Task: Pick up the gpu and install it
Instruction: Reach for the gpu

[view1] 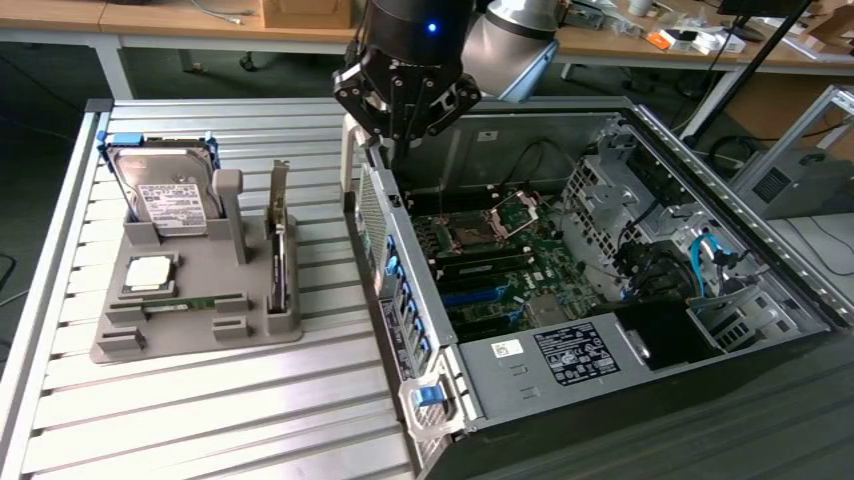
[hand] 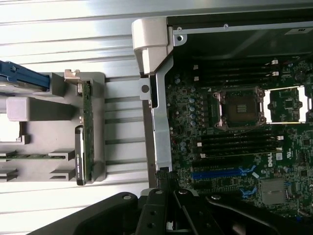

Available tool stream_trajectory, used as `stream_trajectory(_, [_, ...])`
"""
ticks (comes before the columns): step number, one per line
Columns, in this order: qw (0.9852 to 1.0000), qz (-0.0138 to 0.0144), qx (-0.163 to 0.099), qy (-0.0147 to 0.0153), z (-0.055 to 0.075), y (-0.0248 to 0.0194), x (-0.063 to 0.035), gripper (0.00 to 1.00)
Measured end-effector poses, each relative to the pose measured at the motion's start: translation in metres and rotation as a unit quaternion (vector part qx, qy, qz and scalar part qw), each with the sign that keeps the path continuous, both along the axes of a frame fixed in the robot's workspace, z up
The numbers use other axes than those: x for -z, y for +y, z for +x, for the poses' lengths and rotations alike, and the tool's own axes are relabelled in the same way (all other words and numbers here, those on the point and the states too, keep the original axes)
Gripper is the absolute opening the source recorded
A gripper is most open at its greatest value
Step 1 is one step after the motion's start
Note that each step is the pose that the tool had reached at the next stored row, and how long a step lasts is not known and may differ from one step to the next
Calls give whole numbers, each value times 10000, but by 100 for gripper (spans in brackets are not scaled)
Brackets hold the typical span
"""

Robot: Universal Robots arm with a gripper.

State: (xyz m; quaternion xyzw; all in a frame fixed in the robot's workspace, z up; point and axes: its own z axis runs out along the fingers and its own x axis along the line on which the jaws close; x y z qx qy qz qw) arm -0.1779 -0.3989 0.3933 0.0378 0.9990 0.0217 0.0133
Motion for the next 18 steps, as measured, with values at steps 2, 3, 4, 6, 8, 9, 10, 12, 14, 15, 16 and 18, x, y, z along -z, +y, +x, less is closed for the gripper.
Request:
stream_trajectory(2, [10000,0,0,0,-2,0,0,11])
stream_trajectory(3, [10000,0,0,0,-4,0,0,11])
stream_trajectory(4, [10000,0,0,0,-5,0,0,11])
stream_trajectory(6, [10000,0,0,0,-58,0,0,11])
stream_trajectory(8, [10000,0,0,0,-60,0,0,11])
stream_trajectory(9, [10000,0,0,0,-63,0,0,11])
stream_trajectory(10, [10000,0,0,0,-64,0,0,11])
stream_trajectory(12, [10000,0,0,0,-71,0,0,11])
stream_trajectory(14, [10000,0,0,0,-74,0,0,11])
stream_trajectory(15, [10000,0,0,0,-76,0,0,11])
stream_trajectory(16, [10000,0,0,0,-78,0,0,11])
stream_trajectory(18, [10000,0,0,0,-168,0,0,11])
